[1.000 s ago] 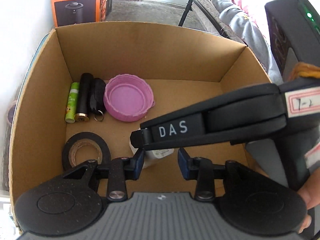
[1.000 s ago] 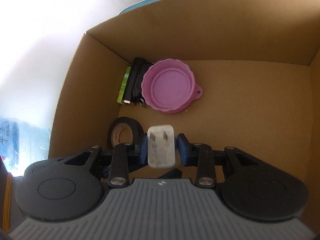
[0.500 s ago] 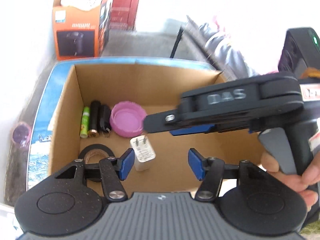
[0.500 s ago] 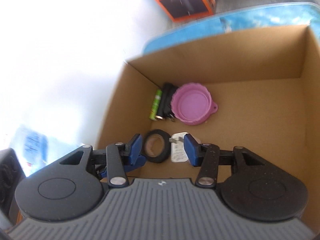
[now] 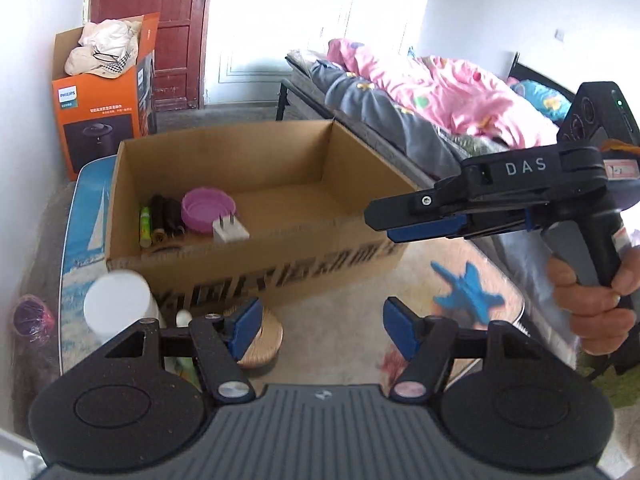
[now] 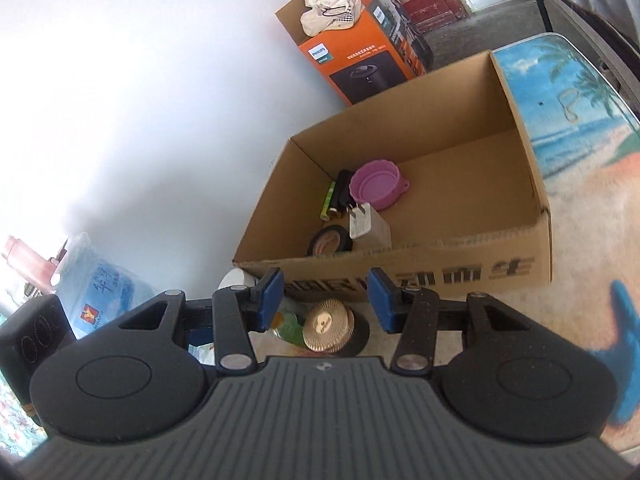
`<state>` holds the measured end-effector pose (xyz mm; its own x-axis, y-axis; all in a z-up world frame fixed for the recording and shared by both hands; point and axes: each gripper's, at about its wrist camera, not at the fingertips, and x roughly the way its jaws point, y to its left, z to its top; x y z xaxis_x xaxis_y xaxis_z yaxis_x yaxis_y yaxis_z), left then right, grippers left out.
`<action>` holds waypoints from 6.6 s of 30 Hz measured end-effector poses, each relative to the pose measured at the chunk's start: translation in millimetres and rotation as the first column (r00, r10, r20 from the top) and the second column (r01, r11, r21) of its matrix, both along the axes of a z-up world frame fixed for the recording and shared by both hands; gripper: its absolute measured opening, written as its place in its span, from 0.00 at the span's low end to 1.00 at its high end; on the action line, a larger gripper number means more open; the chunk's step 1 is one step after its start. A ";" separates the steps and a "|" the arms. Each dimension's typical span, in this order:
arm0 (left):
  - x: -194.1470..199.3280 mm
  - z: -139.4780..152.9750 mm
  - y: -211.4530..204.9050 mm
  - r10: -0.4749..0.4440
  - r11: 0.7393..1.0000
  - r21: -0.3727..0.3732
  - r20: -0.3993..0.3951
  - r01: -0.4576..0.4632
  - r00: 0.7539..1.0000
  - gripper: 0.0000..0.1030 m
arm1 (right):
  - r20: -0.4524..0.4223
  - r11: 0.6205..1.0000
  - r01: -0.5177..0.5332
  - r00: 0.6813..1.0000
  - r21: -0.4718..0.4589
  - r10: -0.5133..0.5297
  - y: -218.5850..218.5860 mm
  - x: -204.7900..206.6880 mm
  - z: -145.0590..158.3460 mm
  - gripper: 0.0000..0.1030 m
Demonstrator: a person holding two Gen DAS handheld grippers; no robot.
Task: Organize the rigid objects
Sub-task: 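Move the right tool back to the gold-lidded jar, then grasp the gold-lidded jar by its lid with the right tool, then carry the jar into the box and lower it beside the pink cup, then open the right tool and withdraw it from the box, then grasp the green dropper bottle by its orange cap with the right tool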
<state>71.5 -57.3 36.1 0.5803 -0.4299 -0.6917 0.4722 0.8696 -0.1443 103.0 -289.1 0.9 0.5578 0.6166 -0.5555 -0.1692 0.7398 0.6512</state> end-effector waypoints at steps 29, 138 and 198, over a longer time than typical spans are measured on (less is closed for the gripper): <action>7.2 -96.7 -28.4 0.054 0.961 0.266 0.095 -0.077 0.994 0.66 | -0.095 0.988 -0.124 0.989 -0.097 0.115 88.3 60.1 -88.9 0.37; 219.3 -58.6 -93.5 0.209 0.962 0.245 -0.368 -0.122 0.906 0.63 | -0.376 0.931 -0.256 0.915 -0.259 0.146 32.3 231.0 -52.4 0.41; 7.5 -104.8 39.3 0.219 0.960 0.154 0.105 -0.233 0.970 0.37 | 0.126 0.899 -0.267 0.937 -0.347 0.327 171.5 35.1 -26.8 0.18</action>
